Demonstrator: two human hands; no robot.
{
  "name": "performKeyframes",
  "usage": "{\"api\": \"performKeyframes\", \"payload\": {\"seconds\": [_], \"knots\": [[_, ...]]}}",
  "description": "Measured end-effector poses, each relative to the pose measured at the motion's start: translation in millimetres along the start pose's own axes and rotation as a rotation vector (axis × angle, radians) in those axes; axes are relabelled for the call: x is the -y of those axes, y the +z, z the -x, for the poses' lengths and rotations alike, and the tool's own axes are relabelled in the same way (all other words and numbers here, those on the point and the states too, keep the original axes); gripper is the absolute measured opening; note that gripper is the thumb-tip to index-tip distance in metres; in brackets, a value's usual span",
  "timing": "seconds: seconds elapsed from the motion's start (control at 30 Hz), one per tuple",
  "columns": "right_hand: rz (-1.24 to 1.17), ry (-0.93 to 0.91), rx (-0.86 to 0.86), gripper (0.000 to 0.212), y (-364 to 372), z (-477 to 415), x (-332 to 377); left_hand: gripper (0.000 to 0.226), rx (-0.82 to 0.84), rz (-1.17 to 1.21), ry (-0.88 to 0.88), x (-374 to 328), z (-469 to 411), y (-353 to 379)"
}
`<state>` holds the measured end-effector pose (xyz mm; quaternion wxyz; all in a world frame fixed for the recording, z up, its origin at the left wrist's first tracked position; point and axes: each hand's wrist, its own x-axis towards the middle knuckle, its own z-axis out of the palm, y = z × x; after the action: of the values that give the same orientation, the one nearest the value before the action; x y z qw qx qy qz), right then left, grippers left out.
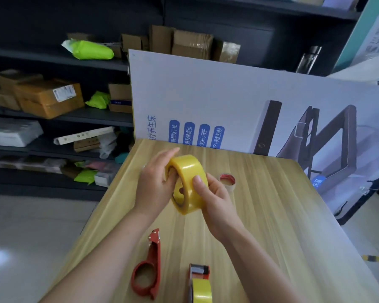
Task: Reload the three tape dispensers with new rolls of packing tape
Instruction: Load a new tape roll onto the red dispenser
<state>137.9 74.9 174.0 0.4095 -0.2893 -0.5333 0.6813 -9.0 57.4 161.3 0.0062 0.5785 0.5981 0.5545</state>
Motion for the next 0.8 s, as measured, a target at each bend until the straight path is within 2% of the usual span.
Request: {"api": "performKeyframes", "payload": {"seconds": [0.1,0.2,0.3,0.47,0.53,0.63,0.67,0.77,0.8], "knots": [[-0.025,-0.003,0.035,0.036,9,2,0,0.024,0.029,0.075,-0.249,9,-6,-11],[-0.038,-0.010,0.057,0.036,13,1,1,0.020,0.019,0.109,-0.264,11,-9,-16],[-0.020,-0.010,0.069,0.031,13,-3,6,0.022,-0.026,0.107,-0.171,3,-8,-21],[0.003,-0.010,0.040,0.022,11,-10,18,0.031,-0.066,-0.096,0.208,-13,-13,-21],[0.004,-0.014,0.024,0.020,9,-12,23,0.032,-0.054,-0.118,0.246,-17,-15,-17],[0.013,-0.026,0.003,0.018,4,-10,27,0.034,-0.034,-0.116,0.209,-22,-14,-12],[0.016,-0.029,-0.003,0.022,1,-9,27,0.034,-0.038,-0.109,0.172,-24,-13,-11],[0.006,-0.001,-0.008,0.059,-5,-6,25,0.025,-0.051,0.000,-0.020,-26,-13,-9],[0.000,-0.001,-0.003,0.065,-6,-4,25,0.025,-0.039,0.040,-0.074,-26,-13,-8]]}}
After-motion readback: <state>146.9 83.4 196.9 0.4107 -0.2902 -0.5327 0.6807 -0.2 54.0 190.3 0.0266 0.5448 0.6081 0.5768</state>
